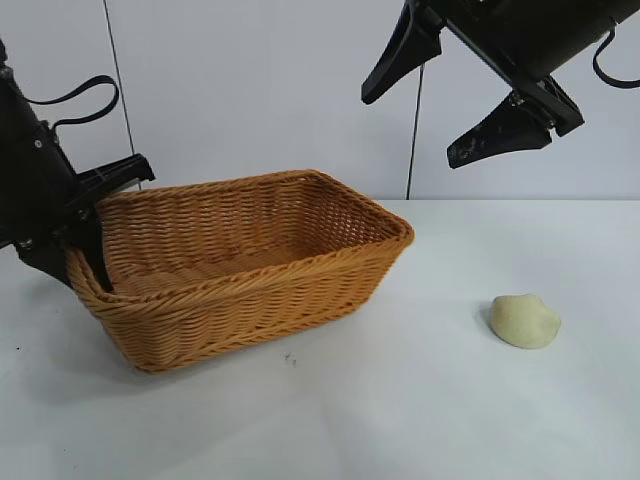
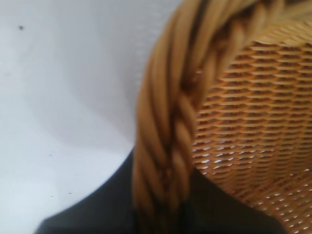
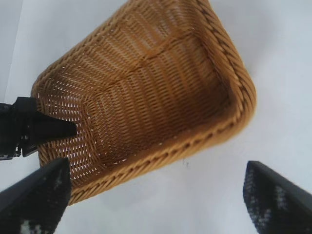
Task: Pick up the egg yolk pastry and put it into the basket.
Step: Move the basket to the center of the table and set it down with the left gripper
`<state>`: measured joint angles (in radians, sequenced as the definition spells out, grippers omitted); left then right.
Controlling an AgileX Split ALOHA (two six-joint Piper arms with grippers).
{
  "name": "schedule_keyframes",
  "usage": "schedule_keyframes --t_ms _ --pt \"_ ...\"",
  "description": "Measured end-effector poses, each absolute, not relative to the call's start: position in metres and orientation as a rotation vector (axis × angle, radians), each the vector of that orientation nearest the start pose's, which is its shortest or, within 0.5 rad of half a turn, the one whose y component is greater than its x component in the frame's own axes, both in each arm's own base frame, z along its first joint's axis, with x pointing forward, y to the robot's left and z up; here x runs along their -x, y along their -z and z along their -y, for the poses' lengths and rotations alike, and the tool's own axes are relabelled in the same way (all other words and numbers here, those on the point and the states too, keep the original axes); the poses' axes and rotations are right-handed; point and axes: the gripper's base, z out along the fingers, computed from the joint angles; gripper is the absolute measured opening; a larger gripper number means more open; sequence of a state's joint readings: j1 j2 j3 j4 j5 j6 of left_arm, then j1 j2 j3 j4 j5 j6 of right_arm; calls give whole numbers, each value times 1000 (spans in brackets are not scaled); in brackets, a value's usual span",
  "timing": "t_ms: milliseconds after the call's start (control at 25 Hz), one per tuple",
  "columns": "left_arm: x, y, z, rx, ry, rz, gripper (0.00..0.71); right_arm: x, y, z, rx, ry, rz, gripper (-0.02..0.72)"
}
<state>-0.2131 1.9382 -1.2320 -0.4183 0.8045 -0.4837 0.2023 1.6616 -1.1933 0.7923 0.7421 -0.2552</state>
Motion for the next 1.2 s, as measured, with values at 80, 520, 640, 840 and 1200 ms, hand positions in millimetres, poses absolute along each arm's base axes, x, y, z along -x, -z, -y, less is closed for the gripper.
schedule_keyframes --t_ms 80,520,640,840,1200 --pt "-366 -160 109 706 577 -2999 91 -335 -263 -114 -26 -867 -2572 685" --pt "-392 -160 116 252 544 -3096 91 -335 -263 -114 -25 -868 -2573 685" --pt "-393 -153 116 212 538 -3112 91 -335 -263 -114 -25 -868 -2574 685" --pt "-397 -143 116 148 525 -3097 91 -335 -263 -114 -25 -868 -2574 685" --pt "-401 -141 114 110 482 -3067 150 -335 -263 -114 -24 -870 -2576 685"
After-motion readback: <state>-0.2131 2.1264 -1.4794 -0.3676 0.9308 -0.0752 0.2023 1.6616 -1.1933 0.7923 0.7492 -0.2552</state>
